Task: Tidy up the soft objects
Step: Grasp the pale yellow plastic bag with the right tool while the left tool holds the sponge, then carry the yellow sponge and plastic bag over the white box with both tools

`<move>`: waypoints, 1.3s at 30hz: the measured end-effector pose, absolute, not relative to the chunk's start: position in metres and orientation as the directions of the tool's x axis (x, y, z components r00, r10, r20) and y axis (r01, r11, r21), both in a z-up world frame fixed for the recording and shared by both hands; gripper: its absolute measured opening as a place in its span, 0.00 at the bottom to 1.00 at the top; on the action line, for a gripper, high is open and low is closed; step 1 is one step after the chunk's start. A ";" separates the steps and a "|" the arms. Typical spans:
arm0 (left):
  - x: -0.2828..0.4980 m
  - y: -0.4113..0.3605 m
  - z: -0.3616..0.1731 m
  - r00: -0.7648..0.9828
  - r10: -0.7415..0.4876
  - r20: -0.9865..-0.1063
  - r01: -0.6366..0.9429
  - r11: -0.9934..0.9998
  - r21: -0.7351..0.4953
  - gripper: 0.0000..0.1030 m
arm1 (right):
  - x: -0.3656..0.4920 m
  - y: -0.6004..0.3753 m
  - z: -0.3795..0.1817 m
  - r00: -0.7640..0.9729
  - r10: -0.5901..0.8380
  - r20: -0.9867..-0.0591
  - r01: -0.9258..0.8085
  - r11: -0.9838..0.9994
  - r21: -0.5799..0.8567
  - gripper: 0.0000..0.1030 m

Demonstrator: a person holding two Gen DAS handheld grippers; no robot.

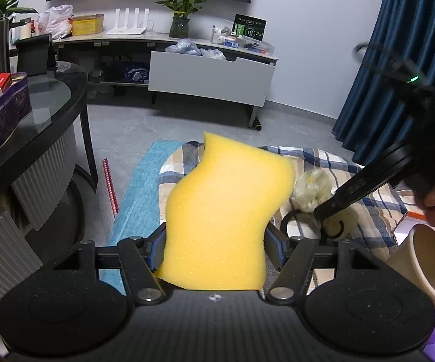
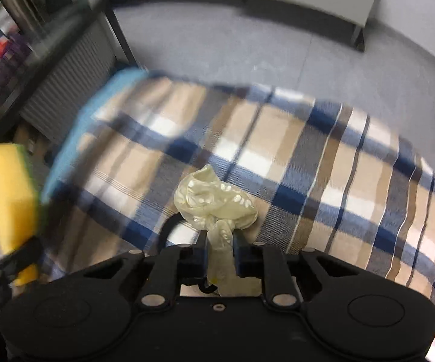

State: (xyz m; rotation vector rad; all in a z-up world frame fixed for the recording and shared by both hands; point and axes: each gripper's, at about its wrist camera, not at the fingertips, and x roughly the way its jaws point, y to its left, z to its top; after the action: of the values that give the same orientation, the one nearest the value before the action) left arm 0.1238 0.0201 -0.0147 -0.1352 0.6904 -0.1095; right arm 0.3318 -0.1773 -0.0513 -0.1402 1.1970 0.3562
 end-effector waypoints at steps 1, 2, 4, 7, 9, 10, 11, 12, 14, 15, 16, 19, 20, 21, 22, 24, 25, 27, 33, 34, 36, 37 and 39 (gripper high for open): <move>0.123 0.020 -0.014 0.769 -0.141 -0.624 0.052 0.986 -0.160 0.64 | 0.326 -0.179 -0.043 0.341 0.211 -0.916 -0.341 0.936 0.089 0.19; 0.122 0.020 -0.013 0.771 -0.139 -0.621 0.048 0.986 -0.161 0.64 | 0.316 -0.181 -0.032 0.373 0.220 -0.901 -0.338 0.937 0.088 0.19; 0.119 0.019 -0.010 0.778 -0.129 -0.615 0.042 0.987 -0.154 0.63 | 0.298 -0.181 -0.015 0.443 0.219 -0.870 -0.334 0.940 0.067 0.19; 0.113 0.012 -0.006 0.778 -0.083 -0.622 0.003 0.992 -0.128 0.63 | 0.259 -0.179 0.013 0.550 0.214 -0.807 -0.323 0.946 0.031 0.19; 0.107 0.007 0.003 0.780 -0.065 -0.623 -0.012 0.993 -0.118 0.63 | 0.231 -0.178 0.028 0.613 0.220 -0.758 -0.303 0.952 0.031 0.19; 0.102 0.004 0.008 0.786 -0.049 -0.617 -0.023 0.994 -0.109 0.63 | 0.219 -0.177 0.034 0.636 0.229 -0.737 -0.293 0.955 0.044 0.19; 0.097 0.001 0.014 0.792 -0.040 -0.610 -0.030 0.994 -0.105 0.63 | 0.206 -0.178 0.038 0.657 0.241 -0.715 -0.285 0.957 0.061 0.19; 0.094 -0.002 0.018 0.794 -0.039 -0.606 -0.032 0.994 -0.107 0.63 | 0.195 -0.177 0.041 0.673 0.241 -0.700 -0.280 0.958 0.061 0.19; 0.084 -0.007 0.027 0.799 -0.028 -0.601 -0.043 0.994 -0.104 0.63 | 0.171 -0.175 0.046 0.720 0.214 -0.661 -0.260 0.965 0.029 0.19; 0.078 -0.010 0.032 0.802 -0.019 -0.597 -0.046 0.995 -0.092 0.63 | 0.159 -0.175 0.048 0.739 0.206 -0.641 -0.249 0.968 0.024 0.19; 0.071 -0.013 0.035 0.806 -0.011 -0.591 -0.049 0.995 -0.085 0.63 | 0.150 -0.176 0.049 0.748 0.212 -0.629 -0.242 0.969 0.038 0.19; 0.057 -0.017 0.041 0.804 -0.004 -0.595 -0.057 0.995 -0.083 0.63 | 0.125 -0.180 0.049 0.765 0.229 -0.602 -0.221 0.971 0.088 0.19; 0.052 -0.018 0.042 0.802 -0.002 -0.598 -0.061 0.995 -0.085 0.63 | 0.117 -0.180 0.048 0.770 0.228 -0.596 -0.217 0.972 0.092 0.19; 0.048 -0.018 0.042 0.800 -0.002 -0.600 -0.064 0.994 -0.088 0.63 | 0.110 -0.180 0.048 0.775 0.228 -0.590 -0.211 0.973 0.098 0.19; 0.045 -0.018 0.042 0.798 -0.002 -0.602 -0.066 0.994 -0.090 0.63 | 0.105 -0.180 0.048 0.775 0.229 -0.589 -0.211 0.972 0.100 0.19; 0.038 -0.019 0.043 0.793 0.001 -0.609 -0.069 0.994 -0.089 0.63 | 0.095 -0.180 0.048 0.785 0.220 -0.579 -0.202 0.975 0.097 0.19; 0.034 -0.020 0.044 0.794 0.005 -0.608 -0.070 0.994 -0.084 0.63 | 0.090 -0.180 0.049 0.790 0.215 -0.574 -0.199 0.976 0.091 0.19; 0.029 -0.021 0.048 0.798 0.017 -0.602 -0.075 0.995 -0.072 0.63 | 0.081 -0.181 0.050 0.799 0.209 -0.564 -0.191 0.977 0.091 0.19; 0.019 -0.025 0.052 0.799 0.017 -0.601 -0.071 0.995 -0.067 0.63 | 0.059 -0.188 0.055 0.813 0.213 -0.542 -0.187 0.977 0.104 0.19; 0.018 -0.026 0.052 0.800 0.015 -0.600 -0.069 0.995 -0.067 0.63 | 0.056 -0.189 0.056 0.816 0.212 -0.538 -0.184 0.977 0.106 0.19; 0.015 -0.028 0.053 0.802 0.006 -0.597 -0.061 0.996 -0.071 0.63 | 0.050 -0.194 0.058 0.819 0.214 -0.532 -0.180 0.977 0.115 0.19; 0.013 -0.030 0.053 0.803 0.003 -0.596 -0.057 0.996 -0.071 0.63 | 0.048 -0.195 0.058 0.821 0.214 -0.530 -0.178 0.977 0.118 0.19; 0.010 -0.033 0.054 0.805 -0.002 -0.593 -0.048 0.996 -0.070 0.63 | 0.042 -0.198 0.059 0.825 0.211 -0.525 -0.174 0.977 0.120 0.19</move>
State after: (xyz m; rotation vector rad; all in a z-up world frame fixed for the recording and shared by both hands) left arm 0.0104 -0.0330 0.0541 -0.0830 0.6343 0.0247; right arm 0.0425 -0.1983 0.0592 0.0682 0.5656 0.2046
